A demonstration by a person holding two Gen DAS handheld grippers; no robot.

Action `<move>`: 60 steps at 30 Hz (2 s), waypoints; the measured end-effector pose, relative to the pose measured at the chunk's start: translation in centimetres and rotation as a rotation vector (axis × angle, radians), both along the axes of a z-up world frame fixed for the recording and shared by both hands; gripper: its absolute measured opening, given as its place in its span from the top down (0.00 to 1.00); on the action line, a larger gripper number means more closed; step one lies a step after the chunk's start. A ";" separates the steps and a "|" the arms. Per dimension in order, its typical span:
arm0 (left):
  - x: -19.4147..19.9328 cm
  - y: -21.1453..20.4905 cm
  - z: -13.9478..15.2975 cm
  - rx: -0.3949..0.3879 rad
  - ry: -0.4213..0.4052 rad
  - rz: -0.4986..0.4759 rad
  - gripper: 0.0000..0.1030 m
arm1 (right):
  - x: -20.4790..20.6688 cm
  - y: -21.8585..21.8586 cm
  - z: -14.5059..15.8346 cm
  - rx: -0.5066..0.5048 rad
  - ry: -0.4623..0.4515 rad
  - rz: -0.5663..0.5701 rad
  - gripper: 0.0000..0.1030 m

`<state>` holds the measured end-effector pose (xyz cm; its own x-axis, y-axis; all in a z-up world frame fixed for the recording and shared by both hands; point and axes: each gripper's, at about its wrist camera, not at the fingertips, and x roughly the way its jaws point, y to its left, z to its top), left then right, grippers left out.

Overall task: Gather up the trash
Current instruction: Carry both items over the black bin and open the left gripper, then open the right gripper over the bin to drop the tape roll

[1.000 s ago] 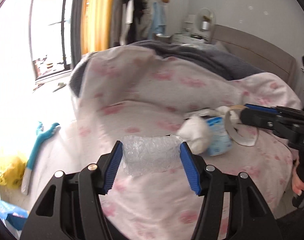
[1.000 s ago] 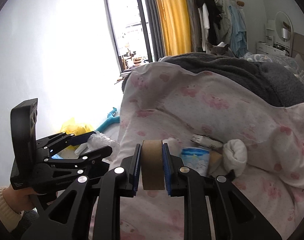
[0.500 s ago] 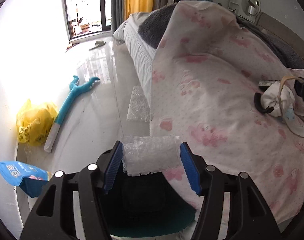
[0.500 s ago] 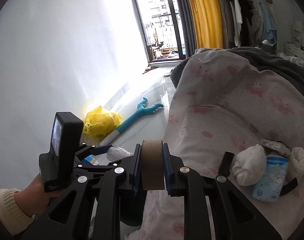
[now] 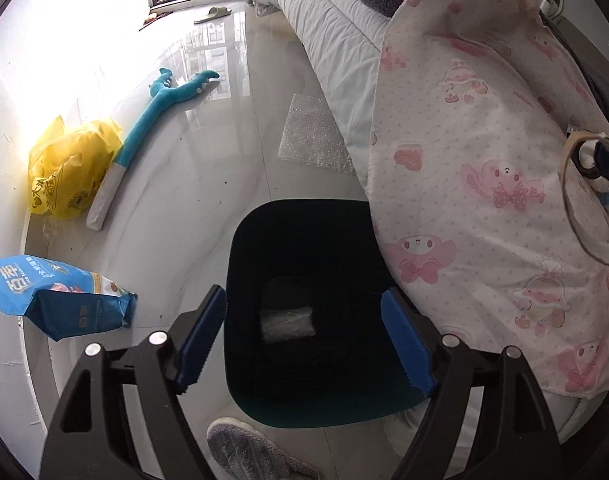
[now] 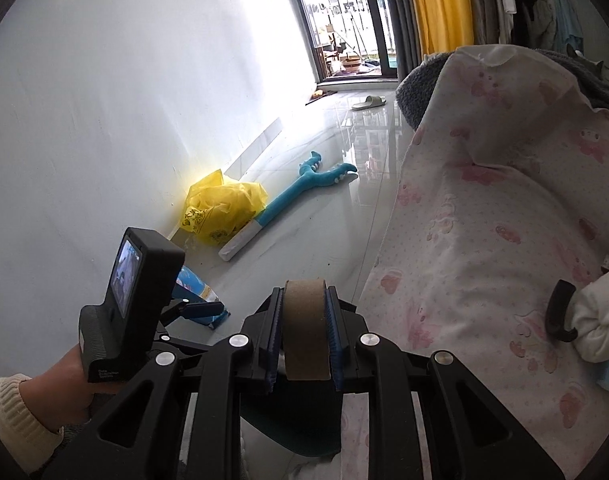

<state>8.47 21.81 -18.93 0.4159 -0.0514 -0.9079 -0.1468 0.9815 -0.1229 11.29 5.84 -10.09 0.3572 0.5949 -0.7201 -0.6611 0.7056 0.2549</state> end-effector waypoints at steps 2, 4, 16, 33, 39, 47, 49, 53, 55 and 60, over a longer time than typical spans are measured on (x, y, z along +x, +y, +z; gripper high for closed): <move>-0.3 0.7 0.2 -0.001 -0.007 0.014 0.19 | 0.2 0.7 -0.7 -0.014 0.011 -0.001 0.80; -0.6 1.4 0.7 -0.003 -0.023 0.034 0.19 | 0.4 1.3 -1.6 -0.024 0.027 -0.003 0.80; -3.1 3.5 5.3 0.027 -0.211 0.055 0.14 | 1.9 4.7 -8.3 -0.075 0.179 -0.007 0.80; -5.8 4.9 9.4 0.034 -0.363 0.051 0.14 | 1.3 8.4 -16.3 -0.276 0.277 -0.021 0.80; -6.5 4.7 11.2 0.043 -0.436 0.040 0.14 | 1.1 8.5 -17.5 -0.332 0.280 -0.014 0.77; -6.9 3.5 13.9 0.060 -0.532 0.038 0.13 | 0.4 7.8 -15.8 -0.310 0.251 -0.007 0.53; -6.9 2.7 14.7 0.080 -0.556 0.027 0.12 | 0.1 7.8 -14.5 -0.278 0.232 0.003 0.48; -6.8 1.2 15.9 0.099 -0.598 0.002 0.11 | -0.6 7.1 -10.6 -0.217 0.148 0.027 0.42; -6.6 0.3 16.4 0.103 -0.616 -0.014 0.10 | -0.8 6.5 -8.6 -0.185 0.103 0.030 0.37; -6.1 -1.5 17.6 0.092 -0.653 -0.030 0.08 | -0.8 4.1 -4.3 -0.153 -0.032 0.016 0.29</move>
<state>2.40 20.31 -1.30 0.8821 -0.0056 -0.4710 -0.0432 0.9948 -0.0926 10.47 9.98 -14.43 0.3729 0.4846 -0.7913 -0.6788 0.7239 0.1234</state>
